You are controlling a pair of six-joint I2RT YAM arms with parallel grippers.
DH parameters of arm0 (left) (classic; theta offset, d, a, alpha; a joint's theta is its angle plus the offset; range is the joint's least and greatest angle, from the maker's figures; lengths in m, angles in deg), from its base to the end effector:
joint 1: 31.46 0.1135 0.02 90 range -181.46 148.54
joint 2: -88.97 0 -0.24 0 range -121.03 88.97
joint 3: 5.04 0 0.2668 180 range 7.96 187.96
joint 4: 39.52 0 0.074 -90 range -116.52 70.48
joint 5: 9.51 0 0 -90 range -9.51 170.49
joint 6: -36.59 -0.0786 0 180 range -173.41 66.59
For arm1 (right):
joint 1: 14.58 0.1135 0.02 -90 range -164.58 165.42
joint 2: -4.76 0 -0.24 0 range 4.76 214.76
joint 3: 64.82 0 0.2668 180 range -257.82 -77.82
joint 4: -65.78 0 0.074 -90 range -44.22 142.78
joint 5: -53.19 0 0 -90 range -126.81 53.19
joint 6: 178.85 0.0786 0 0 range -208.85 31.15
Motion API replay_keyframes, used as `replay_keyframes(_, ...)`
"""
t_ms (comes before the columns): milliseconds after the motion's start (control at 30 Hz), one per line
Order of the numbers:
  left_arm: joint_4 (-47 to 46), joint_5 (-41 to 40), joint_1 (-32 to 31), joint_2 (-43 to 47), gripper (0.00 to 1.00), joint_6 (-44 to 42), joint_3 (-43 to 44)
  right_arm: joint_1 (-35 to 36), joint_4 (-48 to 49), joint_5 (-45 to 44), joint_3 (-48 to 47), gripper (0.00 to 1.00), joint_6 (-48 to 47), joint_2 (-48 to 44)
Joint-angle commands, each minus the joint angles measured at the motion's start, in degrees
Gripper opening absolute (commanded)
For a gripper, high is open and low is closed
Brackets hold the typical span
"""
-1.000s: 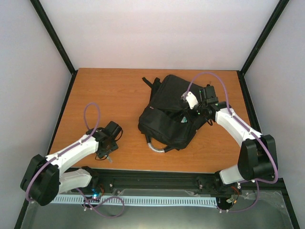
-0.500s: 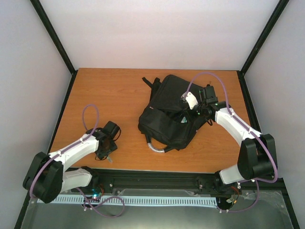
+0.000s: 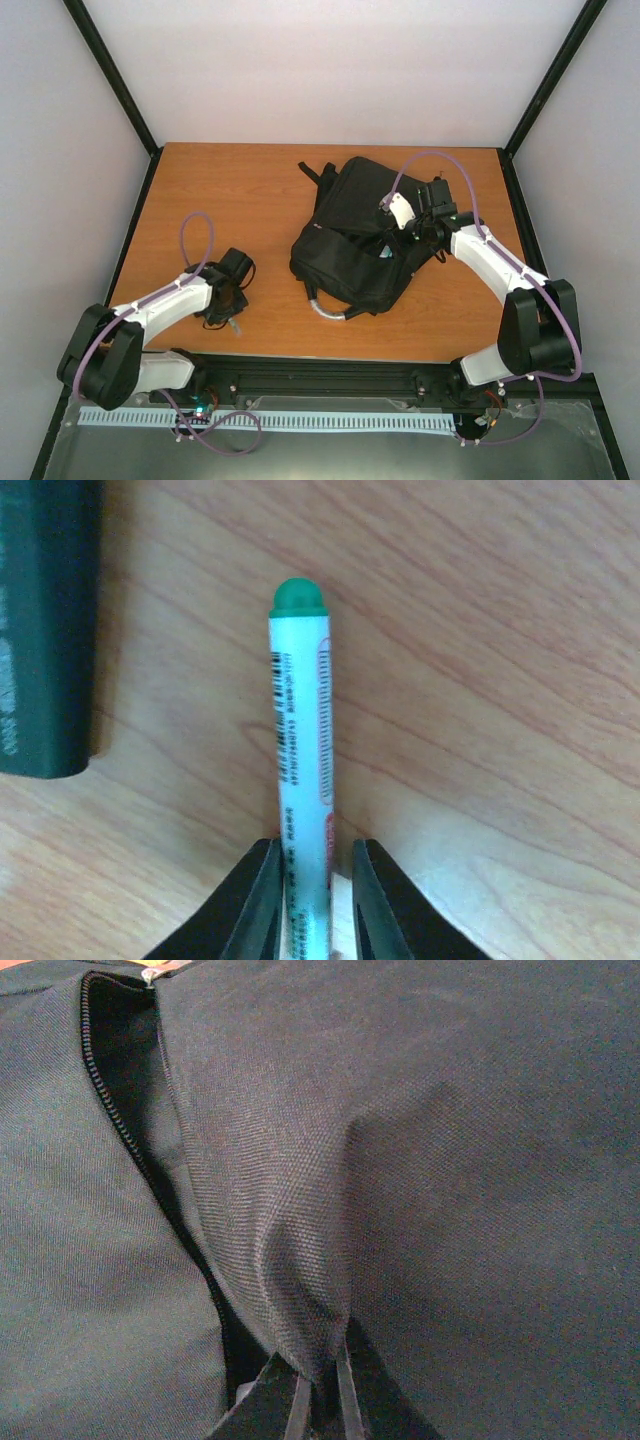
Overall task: Pack the student bag
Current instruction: Adjust the stationery at the center of the board.
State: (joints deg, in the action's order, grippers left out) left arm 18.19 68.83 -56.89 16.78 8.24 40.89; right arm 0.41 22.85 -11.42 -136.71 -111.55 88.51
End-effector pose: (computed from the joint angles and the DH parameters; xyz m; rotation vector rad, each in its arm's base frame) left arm 0.1890 -0.0723 0.0738 -0.9237 2.7737 0.1103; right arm 0.3183 0.1201 0.1788 -0.9602 2.2694 0.5000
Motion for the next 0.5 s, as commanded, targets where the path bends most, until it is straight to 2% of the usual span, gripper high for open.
replay_keyframes(0,-4.7,4.7,0.5,-0.8,0.16,-7.6,1.5,-0.5,1.0,1.7,-1.8,0.03,-0.2,0.2)
replay_keyframes(67,-5.7,8.1,0.2,-1.2,0.16,-13.0,2.8,-0.5,0.9,1.6,-1.8,0.03,-0.2,0.3)
replay_keyframes(133,-7.5,12.4,-0.7,-2.6,0.1,-18.8,3.7,-0.5,1.0,1.6,-1.8,0.03,-0.2,0.5)
replay_keyframes(267,-9.9,19.9,-6.3,-8.1,0.04,-24.4,5.3,-0.4,0.9,1.7,-1.9,0.03,-0.2,1.2)
replay_keyframes(467,-7.3,17.8,-18.6,-16.7,0.06,-27.0,10.6,-0.4,0.8,1.8,-1.9,0.03,0.0,1.4)
